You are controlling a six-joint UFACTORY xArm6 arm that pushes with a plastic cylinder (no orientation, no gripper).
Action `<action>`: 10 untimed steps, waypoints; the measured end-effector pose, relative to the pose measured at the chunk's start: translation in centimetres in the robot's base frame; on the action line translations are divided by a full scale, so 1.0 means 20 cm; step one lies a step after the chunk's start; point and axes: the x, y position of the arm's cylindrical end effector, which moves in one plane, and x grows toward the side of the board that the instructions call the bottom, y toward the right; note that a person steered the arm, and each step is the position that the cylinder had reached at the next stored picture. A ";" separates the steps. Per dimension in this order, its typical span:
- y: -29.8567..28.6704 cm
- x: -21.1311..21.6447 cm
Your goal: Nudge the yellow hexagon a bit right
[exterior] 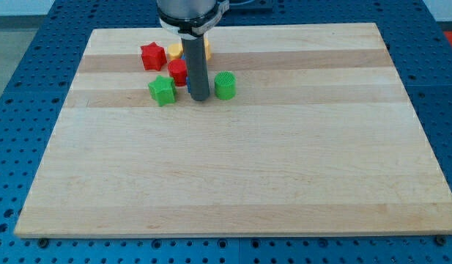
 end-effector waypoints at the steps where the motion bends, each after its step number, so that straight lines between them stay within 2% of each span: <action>1: 0.00 -0.04; 3: 0.00 -0.04; 4: 0.00 0.11; 5: -0.12 0.34; 6: -0.44 0.39; 7: -0.82 0.24; 8: -1.04 -0.03; 9: -1.13 -0.24; 10: -1.07 -0.18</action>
